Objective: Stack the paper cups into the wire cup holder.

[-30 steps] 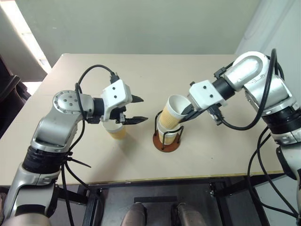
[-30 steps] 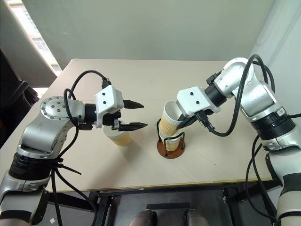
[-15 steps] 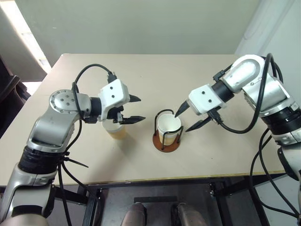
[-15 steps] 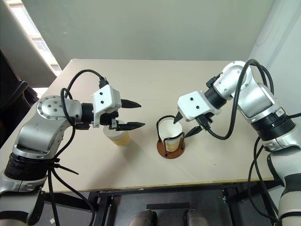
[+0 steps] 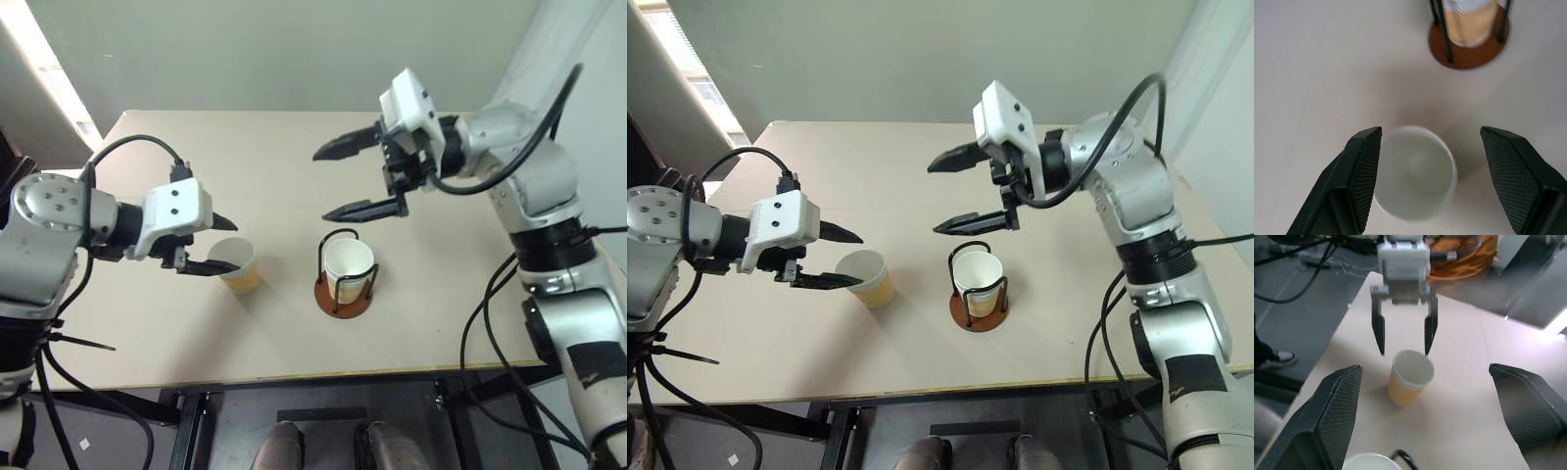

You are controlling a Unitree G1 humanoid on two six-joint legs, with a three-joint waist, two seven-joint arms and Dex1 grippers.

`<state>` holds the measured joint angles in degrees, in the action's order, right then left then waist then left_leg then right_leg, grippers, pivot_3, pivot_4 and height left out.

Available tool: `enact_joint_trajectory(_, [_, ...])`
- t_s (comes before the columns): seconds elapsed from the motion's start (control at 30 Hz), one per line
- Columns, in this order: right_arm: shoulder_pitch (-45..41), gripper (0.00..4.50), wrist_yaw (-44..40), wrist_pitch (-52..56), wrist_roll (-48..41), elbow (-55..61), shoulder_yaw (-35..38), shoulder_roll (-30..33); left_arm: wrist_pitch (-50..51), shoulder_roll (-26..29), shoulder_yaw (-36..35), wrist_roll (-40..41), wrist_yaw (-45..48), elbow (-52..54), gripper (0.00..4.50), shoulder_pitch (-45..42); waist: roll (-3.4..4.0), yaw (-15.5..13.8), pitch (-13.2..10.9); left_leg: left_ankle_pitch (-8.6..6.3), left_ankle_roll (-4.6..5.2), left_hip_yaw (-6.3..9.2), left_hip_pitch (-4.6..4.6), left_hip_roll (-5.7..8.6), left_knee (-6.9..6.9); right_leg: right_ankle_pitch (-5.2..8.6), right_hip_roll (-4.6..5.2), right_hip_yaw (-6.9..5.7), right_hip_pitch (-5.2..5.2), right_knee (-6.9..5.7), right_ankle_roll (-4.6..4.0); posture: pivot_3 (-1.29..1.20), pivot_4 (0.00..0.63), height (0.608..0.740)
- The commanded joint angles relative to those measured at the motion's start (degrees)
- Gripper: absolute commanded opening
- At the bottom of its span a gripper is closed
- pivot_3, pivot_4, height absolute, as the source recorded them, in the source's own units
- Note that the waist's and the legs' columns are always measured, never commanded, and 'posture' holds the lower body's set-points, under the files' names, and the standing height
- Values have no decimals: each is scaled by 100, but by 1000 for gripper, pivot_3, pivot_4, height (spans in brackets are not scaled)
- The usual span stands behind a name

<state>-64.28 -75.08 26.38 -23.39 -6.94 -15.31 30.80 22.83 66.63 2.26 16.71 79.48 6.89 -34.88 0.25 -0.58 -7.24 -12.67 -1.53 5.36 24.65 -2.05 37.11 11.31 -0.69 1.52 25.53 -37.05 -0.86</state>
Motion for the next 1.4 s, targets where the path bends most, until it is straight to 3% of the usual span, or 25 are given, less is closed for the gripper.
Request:
enact_joint_trajectory(0.03, [138,4300,215,91,67,298,186,30,-167,115,52,-87,225,-11,3477,40,0,4,0,0,0,0,6,0,3,-3,0,0,5,2,5,0,150,740])
enact_joint_trajectory(0.43, [312,4300,379,484,12,763,324,173,-681,-255,893,-945,464,-778,3477,-395,0,36,0,-1,-3,0,8,-5,2,-18,-5,0,21,-14,29,0,150,740])
enact_joint_trajectory(0.53, [324,4344,424,535,6,842,363,221,-839,-314,1056,-1163,521,-941,2884,-446,0,37,0,-1,-3,0,8,-5,2,-18,-5,1,21,-13,30,0,150,740])
enact_joint_trajectory(0.8, [320,4344,530,557,53,889,468,325,-1104,-409,1157,-1354,716,-1212,35,-546,-1,36,0,-1,-2,0,9,-5,2,-20,-5,1,22,-13,32,0,150,740])
enact_joint_trajectory(1.0, [283,4344,373,586,-17,876,571,541,-1040,-553,968,-1122,886,-1212,11,-745,-1,34,1,-1,-2,-1,9,-5,4,-21,-5,1,22,-13,35,0,150,740])
enact_joint_trajectory(1.17, [817,4344,-1236,898,-721,1362,909,2022,-878,-819,565,-349,1180,-1190,11,-1654,-3,-81,2,1,0,0,45,-5,14,-24,-5,-3,29,-2,40,0,150,740])
enact_joint_trajectory(1.3, [1048,4344,-1400,720,-561,1114,1083,2626,-996,-1169,582,114,1300,-1425,11,-2658,-3,-97,3,-2,5,-3,58,-4,49,-28,-4,5,22,7,47,0,150,740])
enact_joint_trajectory(1.4, [1120,4344,-1397,667,-530,995,1228,2859,-967,-1548,780,889,1302,-1565,11,-3297,-2,-37,3,-8,16,-12,31,0,63,-34,-4,18,-2,10,69,0,150,740])
